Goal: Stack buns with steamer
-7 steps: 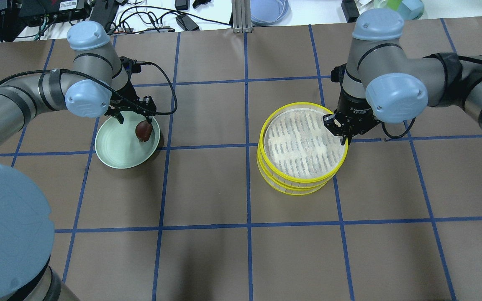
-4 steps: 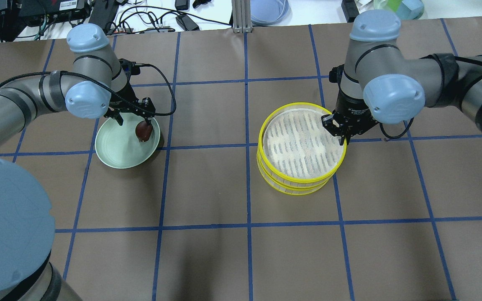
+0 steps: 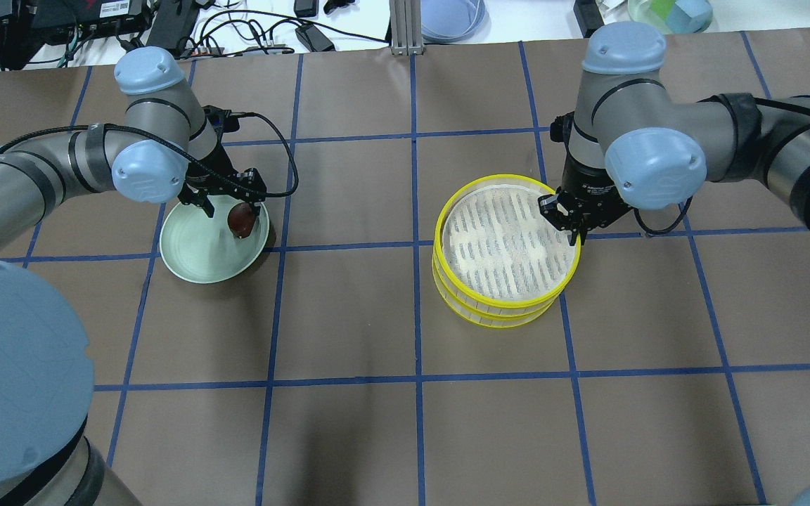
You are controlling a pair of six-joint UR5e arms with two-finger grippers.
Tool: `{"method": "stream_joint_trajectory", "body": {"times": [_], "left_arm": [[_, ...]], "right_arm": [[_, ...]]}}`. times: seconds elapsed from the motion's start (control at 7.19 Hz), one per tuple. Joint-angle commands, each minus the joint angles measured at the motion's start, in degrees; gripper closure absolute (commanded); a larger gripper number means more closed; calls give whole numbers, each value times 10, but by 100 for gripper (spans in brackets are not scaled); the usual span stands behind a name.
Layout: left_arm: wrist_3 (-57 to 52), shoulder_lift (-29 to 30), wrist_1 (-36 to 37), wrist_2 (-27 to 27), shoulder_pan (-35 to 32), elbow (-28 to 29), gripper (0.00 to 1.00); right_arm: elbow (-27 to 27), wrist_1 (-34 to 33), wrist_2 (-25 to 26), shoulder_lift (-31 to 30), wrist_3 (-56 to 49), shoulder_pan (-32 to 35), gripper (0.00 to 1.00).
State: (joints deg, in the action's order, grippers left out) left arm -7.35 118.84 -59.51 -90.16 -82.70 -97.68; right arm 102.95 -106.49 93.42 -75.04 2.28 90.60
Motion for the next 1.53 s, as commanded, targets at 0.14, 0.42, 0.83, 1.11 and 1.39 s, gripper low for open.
{"method": "stream_joint_trajectory", "body": {"times": [0.14,0.42,0.83,1.11,1.39], "left_arm": [[-8,-4,4,-1,1,-5,70],[-12,-17,3,-2,0,-1,85],[5,-68,-17,-2,-31,6,98],[91,-110,-67,-1,-93,32,99],[212,-132,-76,0,-194,65,99]], "right_arm": [[-3,-5,-5,-2,18,-1,15],[-35,0,-7,-20,26,0,9],[-50,56,-35,-116,26,0,0],[-90,93,-47,-155,26,0,0],[-172,186,-46,-155,26,0,0]]}}
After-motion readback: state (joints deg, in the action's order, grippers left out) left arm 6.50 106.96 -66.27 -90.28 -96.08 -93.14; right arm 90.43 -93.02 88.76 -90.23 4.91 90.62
